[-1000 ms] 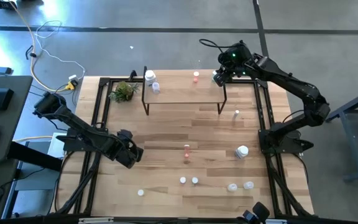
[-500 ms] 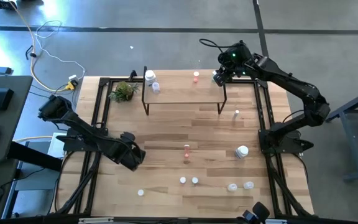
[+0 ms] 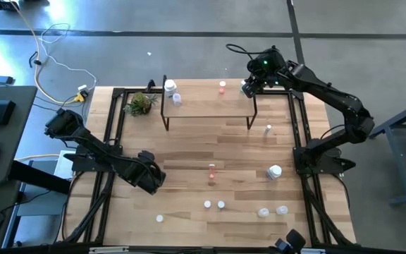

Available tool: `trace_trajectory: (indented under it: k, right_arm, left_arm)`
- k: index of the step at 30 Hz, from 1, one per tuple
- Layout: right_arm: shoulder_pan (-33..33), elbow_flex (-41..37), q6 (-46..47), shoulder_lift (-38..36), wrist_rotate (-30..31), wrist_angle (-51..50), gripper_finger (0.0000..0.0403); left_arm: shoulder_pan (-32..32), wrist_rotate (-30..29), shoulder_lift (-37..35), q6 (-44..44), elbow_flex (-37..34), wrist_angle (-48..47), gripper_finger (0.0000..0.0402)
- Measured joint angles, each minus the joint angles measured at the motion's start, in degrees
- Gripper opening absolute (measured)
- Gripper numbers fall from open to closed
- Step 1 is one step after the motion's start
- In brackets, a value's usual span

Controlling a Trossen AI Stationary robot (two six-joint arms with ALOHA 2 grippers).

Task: Pick and place medicine bottles onto shelf by color
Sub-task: Put the left blue pill bottle on the shelf

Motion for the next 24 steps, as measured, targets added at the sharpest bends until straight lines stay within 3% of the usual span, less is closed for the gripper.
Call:
trace_trajectory:
  k: [6, 12, 18, 24]
  right_arm:
    - [0.01, -0.01, 0.31, 0.00, 0.00, -0.04, 0.0186]
    - [0.01, 0.00, 1.00, 0.00, -0.01, -0.15, 0.0186]
    - [0.01, 0.00, 1.67, 0.00, -0.02, -0.20, 0.0186]
    - [0.01, 0.00, 1.76, 0.00, -0.02, -0.20, 0.0186]
  left_arm:
    - [0.71, 0.63, -2.76, 1.31, 0.02, -0.11, 0.0106]
    - [5.75, 0.18, -9.27, 7.96, 0.02, -0.26, 0.0103]
    - [13.21, -2.84, -17.04, 17.80, 0.56, -0.05, 0.0105]
    - [22.60, -3.32, -22.22, 33.77, 4.98, 0.03, 0.0105]
